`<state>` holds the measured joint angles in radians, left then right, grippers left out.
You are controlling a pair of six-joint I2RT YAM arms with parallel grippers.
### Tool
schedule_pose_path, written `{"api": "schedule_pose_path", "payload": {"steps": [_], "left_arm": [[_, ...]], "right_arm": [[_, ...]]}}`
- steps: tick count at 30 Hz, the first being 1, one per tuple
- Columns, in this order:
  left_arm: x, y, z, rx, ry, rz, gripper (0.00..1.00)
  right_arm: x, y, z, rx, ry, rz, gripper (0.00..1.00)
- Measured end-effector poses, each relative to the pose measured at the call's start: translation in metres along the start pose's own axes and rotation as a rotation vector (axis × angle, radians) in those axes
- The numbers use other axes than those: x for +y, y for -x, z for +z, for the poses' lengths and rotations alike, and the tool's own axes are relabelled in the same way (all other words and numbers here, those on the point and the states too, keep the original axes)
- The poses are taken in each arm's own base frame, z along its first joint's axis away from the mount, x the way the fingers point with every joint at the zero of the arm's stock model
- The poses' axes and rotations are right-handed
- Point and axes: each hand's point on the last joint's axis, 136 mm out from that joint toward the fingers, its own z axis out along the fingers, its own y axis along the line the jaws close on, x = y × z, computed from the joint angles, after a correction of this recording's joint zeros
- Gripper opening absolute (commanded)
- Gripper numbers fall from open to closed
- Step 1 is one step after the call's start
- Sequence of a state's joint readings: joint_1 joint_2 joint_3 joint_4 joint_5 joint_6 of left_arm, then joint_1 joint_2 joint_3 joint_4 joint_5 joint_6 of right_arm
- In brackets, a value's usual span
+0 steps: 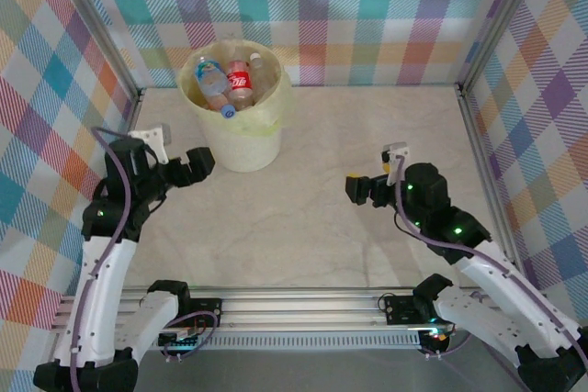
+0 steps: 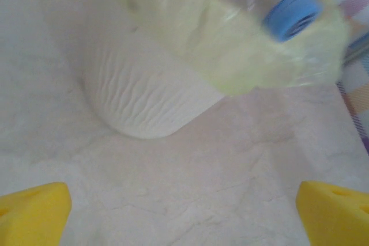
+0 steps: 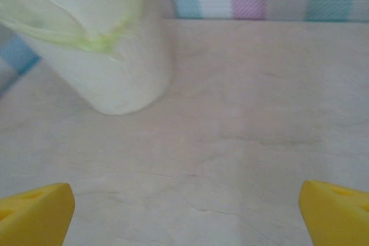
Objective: Put the plastic bottles in the bin
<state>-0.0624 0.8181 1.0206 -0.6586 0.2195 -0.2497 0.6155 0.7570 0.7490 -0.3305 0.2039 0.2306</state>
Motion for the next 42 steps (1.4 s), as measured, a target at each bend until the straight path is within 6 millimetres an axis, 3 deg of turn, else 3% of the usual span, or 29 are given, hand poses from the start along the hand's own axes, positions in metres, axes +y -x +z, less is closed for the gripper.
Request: {"api": "schedule_pose_path", "payload": {"steps": [5, 9, 13, 18, 25, 32, 38, 42], "left_arm": [[0.043, -0.053, 0.032, 0.057, 0.111, -0.075, 1.0], [0.075, -0.089, 0.053, 0.116, 0.212, -0.099, 1.0], [0.097, -0.101, 0.072, 0.091, 0.269, -0.069, 1.0], [0.119, -0.105, 0.087, 0.012, 0.328, 0.028, 1.0], [0.131, -0.09, 0.107, -0.078, 0.37, 0.163, 1.0], [0.132, -0.085, 0.132, -0.105, 0.347, 0.243, 1.0], [0.124, -0.084, 0.142, -0.176, 0.274, 0.284, 1.0], [0.124, -0.093, 0.151, -0.182, 0.243, 0.303, 1.0]], "right_arm": [[-0.045, -0.039, 0.03, 0.054, -0.171, -0.025, 1.0], [-0.09, -0.038, 0.04, 0.03, -0.306, -0.001, 1.0], [-0.138, -0.037, 0.047, -0.007, -0.417, 0.029, 1.0], [-0.192, -0.052, 0.061, -0.001, -0.512, 0.045, 1.0], [-0.213, -0.078, 0.099, 0.058, -0.444, 0.054, 1.0], [-0.199, -0.062, 0.097, -0.069, -0.36, 0.017, 1.0], [-0.204, -0.107, 0.101, -0.049, -0.374, 0.026, 1.0], [-0.213, -0.114, 0.11, -0.038, -0.401, 0.034, 1.0]]}}
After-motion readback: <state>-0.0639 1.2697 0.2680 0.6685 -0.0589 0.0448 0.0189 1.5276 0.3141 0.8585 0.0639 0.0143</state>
